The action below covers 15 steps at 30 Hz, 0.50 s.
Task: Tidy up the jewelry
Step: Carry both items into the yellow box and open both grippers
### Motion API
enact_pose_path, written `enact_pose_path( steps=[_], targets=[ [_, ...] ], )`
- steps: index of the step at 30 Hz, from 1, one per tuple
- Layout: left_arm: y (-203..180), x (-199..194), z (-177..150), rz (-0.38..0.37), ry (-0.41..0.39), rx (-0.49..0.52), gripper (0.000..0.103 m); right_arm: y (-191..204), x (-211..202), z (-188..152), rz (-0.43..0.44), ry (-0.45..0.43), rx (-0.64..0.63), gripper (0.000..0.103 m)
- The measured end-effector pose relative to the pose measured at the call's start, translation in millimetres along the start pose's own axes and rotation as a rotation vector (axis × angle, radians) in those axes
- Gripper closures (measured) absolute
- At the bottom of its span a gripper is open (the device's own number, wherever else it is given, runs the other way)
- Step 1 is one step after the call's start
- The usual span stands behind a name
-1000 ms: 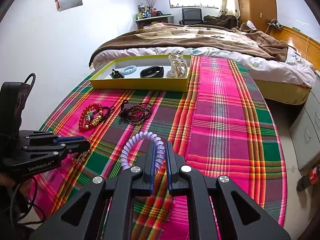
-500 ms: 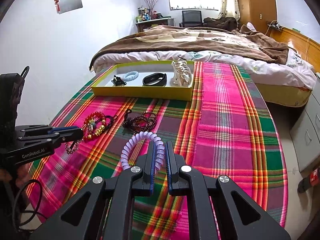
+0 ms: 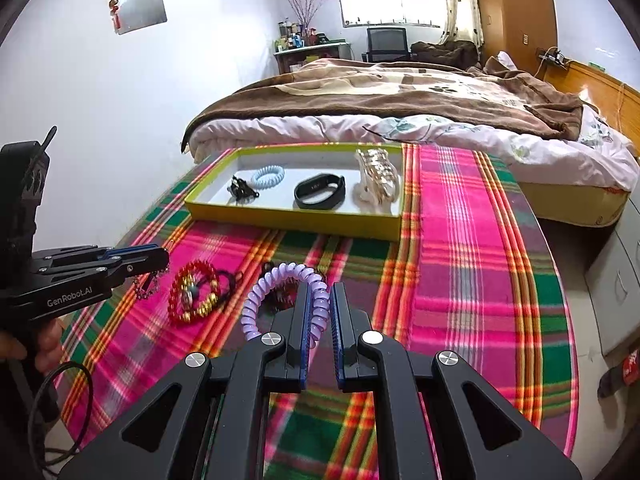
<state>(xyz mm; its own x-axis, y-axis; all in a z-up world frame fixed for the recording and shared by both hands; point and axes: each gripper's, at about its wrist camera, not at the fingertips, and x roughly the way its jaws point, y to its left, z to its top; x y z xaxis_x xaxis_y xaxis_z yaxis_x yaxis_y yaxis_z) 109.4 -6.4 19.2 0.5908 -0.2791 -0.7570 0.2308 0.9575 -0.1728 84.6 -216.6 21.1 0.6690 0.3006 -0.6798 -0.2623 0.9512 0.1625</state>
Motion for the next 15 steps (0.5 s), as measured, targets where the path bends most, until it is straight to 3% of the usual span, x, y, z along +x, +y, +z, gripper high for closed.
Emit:
enact_pose_path(
  steps=[15],
  targets=[
    [49, 18, 60, 0.037, -0.049, -0.053, 0.091, 13, 57, 70, 0.008, -0.015, 0.0, 0.094]
  ],
)
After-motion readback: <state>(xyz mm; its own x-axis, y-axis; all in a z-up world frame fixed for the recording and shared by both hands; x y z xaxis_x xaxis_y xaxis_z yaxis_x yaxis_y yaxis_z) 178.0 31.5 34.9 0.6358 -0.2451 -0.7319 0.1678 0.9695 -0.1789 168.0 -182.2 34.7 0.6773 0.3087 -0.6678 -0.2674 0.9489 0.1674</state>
